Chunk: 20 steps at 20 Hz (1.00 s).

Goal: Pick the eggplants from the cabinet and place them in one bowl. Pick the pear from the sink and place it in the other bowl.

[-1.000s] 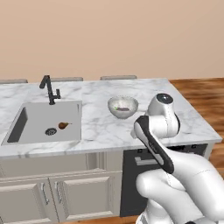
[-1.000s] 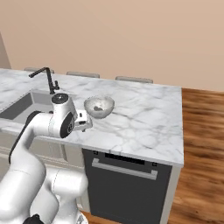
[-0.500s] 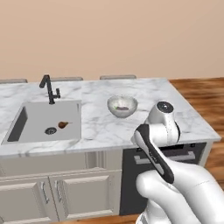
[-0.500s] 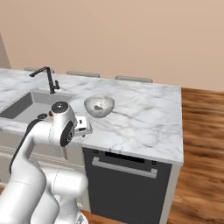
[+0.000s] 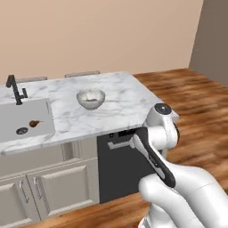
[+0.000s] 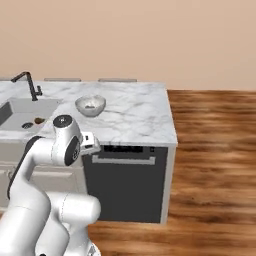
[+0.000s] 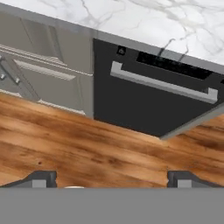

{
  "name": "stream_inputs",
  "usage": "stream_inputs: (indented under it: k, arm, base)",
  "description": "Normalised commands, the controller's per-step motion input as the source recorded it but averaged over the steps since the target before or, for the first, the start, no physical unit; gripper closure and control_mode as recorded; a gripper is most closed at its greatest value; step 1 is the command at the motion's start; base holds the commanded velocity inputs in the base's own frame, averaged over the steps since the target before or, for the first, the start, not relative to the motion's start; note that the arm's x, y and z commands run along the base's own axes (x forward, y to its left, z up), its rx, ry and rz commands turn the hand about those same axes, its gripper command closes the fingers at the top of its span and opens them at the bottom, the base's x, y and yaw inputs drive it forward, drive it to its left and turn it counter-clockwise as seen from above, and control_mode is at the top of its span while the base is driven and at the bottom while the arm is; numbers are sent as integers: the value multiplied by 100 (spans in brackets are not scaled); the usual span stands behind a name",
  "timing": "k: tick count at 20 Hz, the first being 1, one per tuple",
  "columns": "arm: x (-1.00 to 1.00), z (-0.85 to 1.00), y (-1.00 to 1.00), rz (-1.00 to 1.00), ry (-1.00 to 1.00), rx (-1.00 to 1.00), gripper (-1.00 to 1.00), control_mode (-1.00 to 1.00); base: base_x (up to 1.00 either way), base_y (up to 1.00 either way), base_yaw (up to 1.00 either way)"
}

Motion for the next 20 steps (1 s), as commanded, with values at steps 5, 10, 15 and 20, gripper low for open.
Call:
stream_inputs:
  k: [5,10,15,20]
  arm:
    - [0,0,0,0,0,0,-100,100]
    - [0,0,0,0,0,0,-100,100]
    - [0,0,0,0,0,0,-100,100]
    - [0,0,0,0,0,0,-100,100]
  base:
    - [-46,0,-73]
    - [-14,-1,-71]
    - [0,-13,-62]
    - [0,-22,-65]
